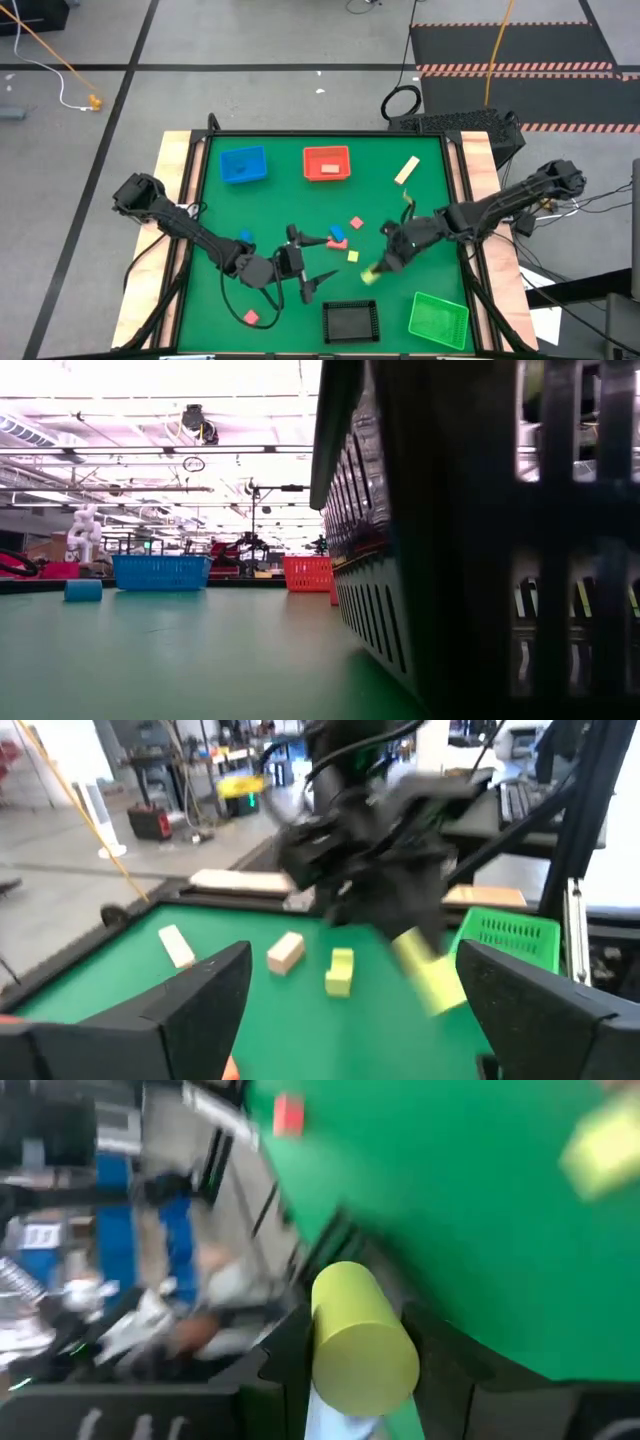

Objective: Sort & place blocks by color
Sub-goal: Put the bottom green block into the green bin

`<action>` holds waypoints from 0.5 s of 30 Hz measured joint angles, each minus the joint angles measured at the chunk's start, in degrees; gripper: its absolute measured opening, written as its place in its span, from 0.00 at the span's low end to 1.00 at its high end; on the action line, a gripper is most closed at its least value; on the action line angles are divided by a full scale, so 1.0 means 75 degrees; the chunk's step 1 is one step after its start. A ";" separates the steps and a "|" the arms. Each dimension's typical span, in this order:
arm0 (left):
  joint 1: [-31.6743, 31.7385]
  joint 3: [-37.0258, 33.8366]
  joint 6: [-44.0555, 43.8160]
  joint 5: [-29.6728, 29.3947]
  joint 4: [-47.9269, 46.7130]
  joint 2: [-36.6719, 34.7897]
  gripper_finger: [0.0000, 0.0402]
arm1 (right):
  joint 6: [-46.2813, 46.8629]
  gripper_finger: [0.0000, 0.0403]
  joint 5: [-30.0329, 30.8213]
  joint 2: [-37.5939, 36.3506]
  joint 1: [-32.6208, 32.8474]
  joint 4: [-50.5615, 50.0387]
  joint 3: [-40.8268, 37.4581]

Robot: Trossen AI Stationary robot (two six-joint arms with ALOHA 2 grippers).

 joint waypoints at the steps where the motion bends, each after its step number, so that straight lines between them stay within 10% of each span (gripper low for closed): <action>1: 0.0007 0.0000 -0.0141 -0.0028 -0.0154 0.0000 0.85 | 0.0467 0.28 -0.0121 0.0005 0.0217 -0.0019 0.0000; 15: 0.0470 0.0000 -0.1418 -0.0082 -0.1559 -0.0003 0.65 | 0.5083 0.28 -0.1808 0.0006 0.2821 -0.2422 0.0000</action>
